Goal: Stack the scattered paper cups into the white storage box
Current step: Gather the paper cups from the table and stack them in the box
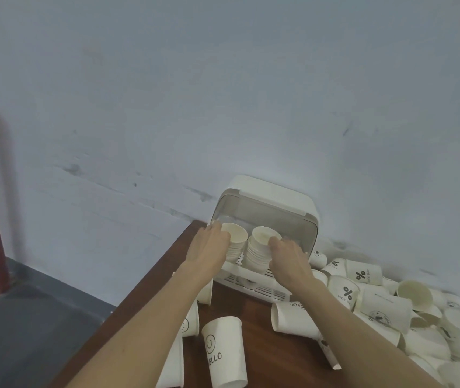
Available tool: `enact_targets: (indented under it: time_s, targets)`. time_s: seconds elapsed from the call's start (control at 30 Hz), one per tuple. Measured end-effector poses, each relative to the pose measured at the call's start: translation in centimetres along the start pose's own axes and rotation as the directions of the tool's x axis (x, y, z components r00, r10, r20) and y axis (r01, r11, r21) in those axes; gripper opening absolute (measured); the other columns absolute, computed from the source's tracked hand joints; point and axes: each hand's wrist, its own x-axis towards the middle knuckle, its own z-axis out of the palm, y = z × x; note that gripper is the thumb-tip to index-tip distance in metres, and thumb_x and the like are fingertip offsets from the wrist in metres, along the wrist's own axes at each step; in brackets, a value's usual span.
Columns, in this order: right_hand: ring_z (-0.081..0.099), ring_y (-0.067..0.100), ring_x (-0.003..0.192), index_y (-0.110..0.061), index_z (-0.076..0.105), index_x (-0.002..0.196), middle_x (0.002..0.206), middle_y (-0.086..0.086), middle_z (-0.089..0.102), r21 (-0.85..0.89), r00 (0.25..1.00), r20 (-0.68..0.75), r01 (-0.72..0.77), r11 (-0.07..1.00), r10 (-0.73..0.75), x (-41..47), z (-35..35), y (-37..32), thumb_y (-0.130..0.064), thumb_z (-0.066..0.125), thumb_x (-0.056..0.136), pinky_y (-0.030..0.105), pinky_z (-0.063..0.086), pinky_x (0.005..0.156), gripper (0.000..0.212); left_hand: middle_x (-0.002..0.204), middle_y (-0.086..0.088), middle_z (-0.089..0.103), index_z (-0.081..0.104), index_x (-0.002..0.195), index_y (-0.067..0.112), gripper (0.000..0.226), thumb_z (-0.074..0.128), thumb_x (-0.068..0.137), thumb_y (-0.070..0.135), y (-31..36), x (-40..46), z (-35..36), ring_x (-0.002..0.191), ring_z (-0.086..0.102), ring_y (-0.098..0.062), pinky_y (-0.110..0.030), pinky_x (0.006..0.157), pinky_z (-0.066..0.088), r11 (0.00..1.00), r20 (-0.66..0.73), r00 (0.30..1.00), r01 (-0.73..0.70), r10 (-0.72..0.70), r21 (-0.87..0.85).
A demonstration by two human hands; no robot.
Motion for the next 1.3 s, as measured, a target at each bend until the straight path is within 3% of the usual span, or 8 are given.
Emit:
enact_targets:
  time_s: [0.07,0.27,0.53,0.7,0.87,1.03,1.13,1.3]
  targets:
    - [0.052,0.033,0.1,-0.01,0.044,0.092,0.106,0.015,0.057,0.015,0.999,0.01,0.037,0.999,-0.037,0.1,0.1,0.3,0.002,0.041,0.085,0.033,0.028,0.065,0.014,0.119,-0.009,0.053,0.065,0.101,0.011,0.014,0.053,0.095,0.008,0.1,0.0,0.1,0.099,0.056,-0.026,-0.03,0.072,0.032,1.0,0.01,1.0,0.004,-0.004,-0.008]
    - [0.053,0.033,0.097,-0.007,0.05,0.096,0.102,0.016,0.059,0.033,0.995,0.016,0.095,0.995,-0.096,1.0,1.3,1.3,-0.007,0.039,0.095,0.033,0.028,0.066,0.011,0.139,-0.012,0.044,0.065,0.109,0.011,0.02,0.053,0.094,0.008,-0.1,0.0,0.1,0.107,0.054,-0.027,-0.034,0.082,0.04,1.0,0.05,0.999,-0.014,0.014,0.0]
    - [0.052,0.033,0.099,-0.005,0.052,0.102,0.102,0.015,0.059,0.066,0.998,-0.069,-0.007,0.998,0.012,1.2,0.9,1.3,-0.002,0.045,0.089,0.034,0.033,0.066,0.015,0.12,-0.007,0.055,0.065,0.104,0.014,0.014,0.055,0.095,0.013,-0.2,-0.1,0.1,0.101,0.057,-0.024,-0.032,0.081,0.039,1.0,0.0,1.0,-0.002,0.002,-0.003]
    - [0.052,0.034,0.099,-0.004,0.052,0.104,0.105,0.015,0.058,0.031,0.999,0.035,0.0,1.0,-0.001,1.1,0.8,1.1,-0.003,0.043,0.089,0.035,0.034,0.065,0.017,0.115,-0.006,0.055,0.064,0.104,0.015,0.015,0.052,0.096,0.012,-0.2,-0.2,0.2,0.1,0.056,-0.024,-0.032,0.081,0.039,0.999,-0.013,1.0,0.006,-0.006,-0.033]
    - [0.051,0.034,0.103,-0.004,0.05,0.105,0.11,0.017,0.056,-0.013,0.992,0.11,0.059,0.998,-0.058,1.1,0.9,1.1,0.0,0.041,0.089,0.034,0.031,0.068,0.019,0.126,-0.009,0.053,0.063,0.107,0.013,0.017,0.05,0.097,0.013,0.1,-0.2,0.2,0.106,0.054,-0.024,-0.032,0.084,0.039,1.0,-0.015,1.0,0.006,-0.006,-0.03]
    - [0.043,0.038,0.113,-0.001,0.045,0.115,0.119,0.023,0.048,-0.098,0.98,0.173,0.113,0.989,-0.095,0.9,1.3,1.0,-0.002,0.039,0.089,0.042,0.041,0.086,0.027,0.135,-0.014,0.047,0.061,0.112,0.01,0.019,0.051,0.096,0.01,0.4,-0.3,-0.5,0.115,0.05,-0.028,-0.036,0.092,0.04,1.0,0.05,0.999,0.01,-0.01,0.001]
    - [0.043,0.039,0.114,-0.002,0.044,0.118,0.121,0.023,0.047,-0.164,0.982,0.174,0.105,0.981,-0.076,0.7,1.4,0.7,-0.005,0.039,0.089,0.045,0.041,0.09,0.03,0.137,-0.016,0.043,0.058,0.114,0.009,0.029,0.052,0.088,0.0,0.6,-0.5,-1.0,0.119,0.047,-0.029,-0.037,0.094,0.038,1.0,0.098,0.995,0.007,-0.01,0.026]
    - [0.054,0.038,0.106,-0.008,0.039,0.119,0.116,0.019,0.057,-0.186,0.981,0.184,0.1,0.978,-0.065,0.2,1.7,0.7,-0.008,0.04,0.088,0.043,0.042,0.082,0.031,0.138,-0.014,0.042,0.053,0.116,0.011,0.035,0.05,0.083,-0.002,0.8,-0.9,-1.6,0.117,0.046,-0.029,-0.037,0.094,0.037,1.0,0.145,0.989,0.01,-0.01,0.003]
